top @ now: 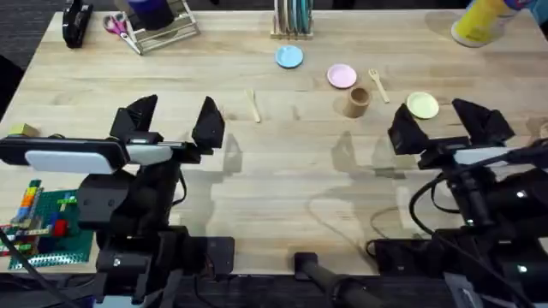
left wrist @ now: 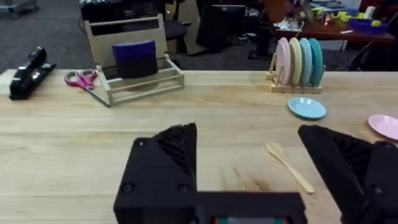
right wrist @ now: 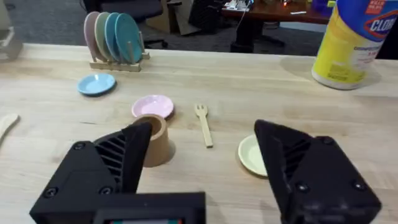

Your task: Pick up a utensil and set it on the pink plate, then put the other utensil in the container.

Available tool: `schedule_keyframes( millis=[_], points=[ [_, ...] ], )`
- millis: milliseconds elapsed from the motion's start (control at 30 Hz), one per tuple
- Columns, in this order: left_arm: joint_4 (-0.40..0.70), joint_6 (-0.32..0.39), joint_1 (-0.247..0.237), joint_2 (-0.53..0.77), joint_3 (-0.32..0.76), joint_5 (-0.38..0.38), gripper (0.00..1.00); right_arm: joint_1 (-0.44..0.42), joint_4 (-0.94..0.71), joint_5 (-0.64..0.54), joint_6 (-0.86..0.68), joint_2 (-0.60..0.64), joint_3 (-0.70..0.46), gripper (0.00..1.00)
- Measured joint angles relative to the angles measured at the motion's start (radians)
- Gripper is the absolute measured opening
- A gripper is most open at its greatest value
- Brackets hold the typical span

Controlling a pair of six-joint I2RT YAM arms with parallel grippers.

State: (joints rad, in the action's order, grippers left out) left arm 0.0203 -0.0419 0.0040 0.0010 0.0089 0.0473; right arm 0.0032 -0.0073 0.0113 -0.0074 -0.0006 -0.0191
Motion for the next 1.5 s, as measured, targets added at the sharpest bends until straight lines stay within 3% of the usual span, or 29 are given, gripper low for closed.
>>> schedule_keyframes(
  millis=[167, 333, 700, 967, 1267, 1500],
  points=[
    [0.090, -0.020, 0.000, 0.001, 0.079, 0.009, 0.993, 0.000, -0.043, 0.000, 0.000, 0.034, -0.109, 0.999],
    [0.216, -0.026, 0.000, 0.063, 0.287, 0.008, 0.993, 0.000, -0.128, 0.000, 0.000, 0.161, -0.297, 0.998],
    [0.599, -0.030, 0.000, 0.454, 0.759, -0.019, 0.993, 0.000, -0.518, 0.000, 0.000, 0.622, -0.770, 0.998],
    [0.861, -0.031, 0.000, 0.768, 1.031, -0.022, 0.993, 0.000, -0.762, 0.000, 0.000, 0.905, -1.042, 0.998],
    [1.103, -0.034, 0.000, 1.069, 1.258, -0.022, 0.993, 0.000, -0.885, 0.000, 0.000, 1.085, -1.170, 0.998],
    [1.121, -0.034, 0.000, 1.208, 1.295, -0.022, 0.993, 0.000, -0.891, 0.000, 0.000, 1.126, -1.170, 0.998]
  ],
)
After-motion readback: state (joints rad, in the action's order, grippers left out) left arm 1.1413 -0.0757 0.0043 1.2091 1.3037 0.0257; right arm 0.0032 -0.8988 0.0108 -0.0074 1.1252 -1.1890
